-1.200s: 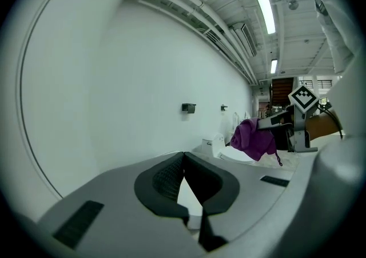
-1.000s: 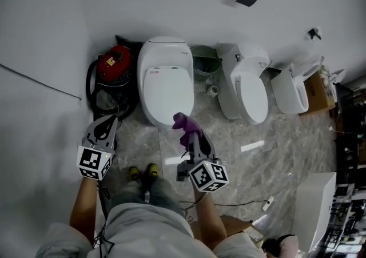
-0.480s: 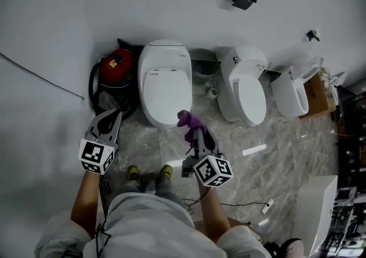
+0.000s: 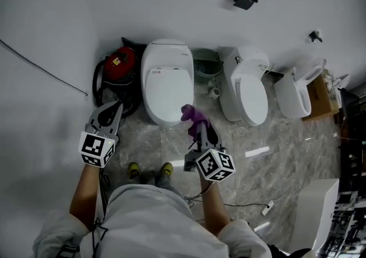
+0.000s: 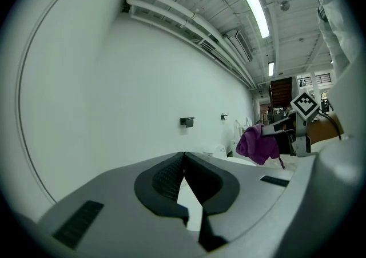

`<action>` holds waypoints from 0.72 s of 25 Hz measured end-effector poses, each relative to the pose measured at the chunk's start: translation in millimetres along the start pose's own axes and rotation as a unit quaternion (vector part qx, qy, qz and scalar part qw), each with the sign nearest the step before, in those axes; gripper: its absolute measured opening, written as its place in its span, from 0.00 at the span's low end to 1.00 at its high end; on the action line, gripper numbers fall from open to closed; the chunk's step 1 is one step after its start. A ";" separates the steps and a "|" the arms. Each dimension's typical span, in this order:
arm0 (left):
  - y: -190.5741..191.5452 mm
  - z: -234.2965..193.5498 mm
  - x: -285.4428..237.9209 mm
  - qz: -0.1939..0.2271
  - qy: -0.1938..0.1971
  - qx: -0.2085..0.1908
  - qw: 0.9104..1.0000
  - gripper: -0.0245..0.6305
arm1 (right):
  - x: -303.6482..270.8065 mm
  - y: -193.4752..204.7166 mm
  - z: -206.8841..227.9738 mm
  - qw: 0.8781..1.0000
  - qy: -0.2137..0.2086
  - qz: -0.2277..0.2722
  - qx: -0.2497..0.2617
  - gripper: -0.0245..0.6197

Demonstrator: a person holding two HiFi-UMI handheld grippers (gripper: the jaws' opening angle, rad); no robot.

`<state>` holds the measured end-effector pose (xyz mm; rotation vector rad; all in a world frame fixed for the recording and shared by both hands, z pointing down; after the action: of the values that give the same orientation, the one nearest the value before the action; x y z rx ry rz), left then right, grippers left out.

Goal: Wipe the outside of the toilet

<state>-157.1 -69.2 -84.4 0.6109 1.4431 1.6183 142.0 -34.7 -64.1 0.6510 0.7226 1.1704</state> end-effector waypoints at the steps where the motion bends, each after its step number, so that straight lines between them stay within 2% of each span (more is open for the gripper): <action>1: -1.5 1.2 2.5 0.001 -0.001 -0.001 1.000 0.06 | 1.9 0.9 -0.9 1.000 -0.002 0.000 0.000 0.12; 9: -20.3 10.9 2.1 0.020 0.011 -0.001 1.000 0.06 | 5.4 -5.3 -4.8 1.000 -0.010 0.009 0.006 0.12; 18: -32.7 -0.6 2.7 0.036 -0.004 -0.009 0.999 0.06 | 3.4 -18.5 -8.8 0.999 -0.017 0.023 0.015 0.12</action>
<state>-150.0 -68.5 -116.4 0.6645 1.4139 1.6809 146.4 -35.6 -84.3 0.7135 0.7017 1.1893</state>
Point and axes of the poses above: the fingertips, and each gripper's own axes: x backward along the fingers, z to its right, y out of its underside, the point moved 4 cm from there along x, backward along the fingers, and after that the axes turned 10 degrees about -x, right-handed, at the moved point
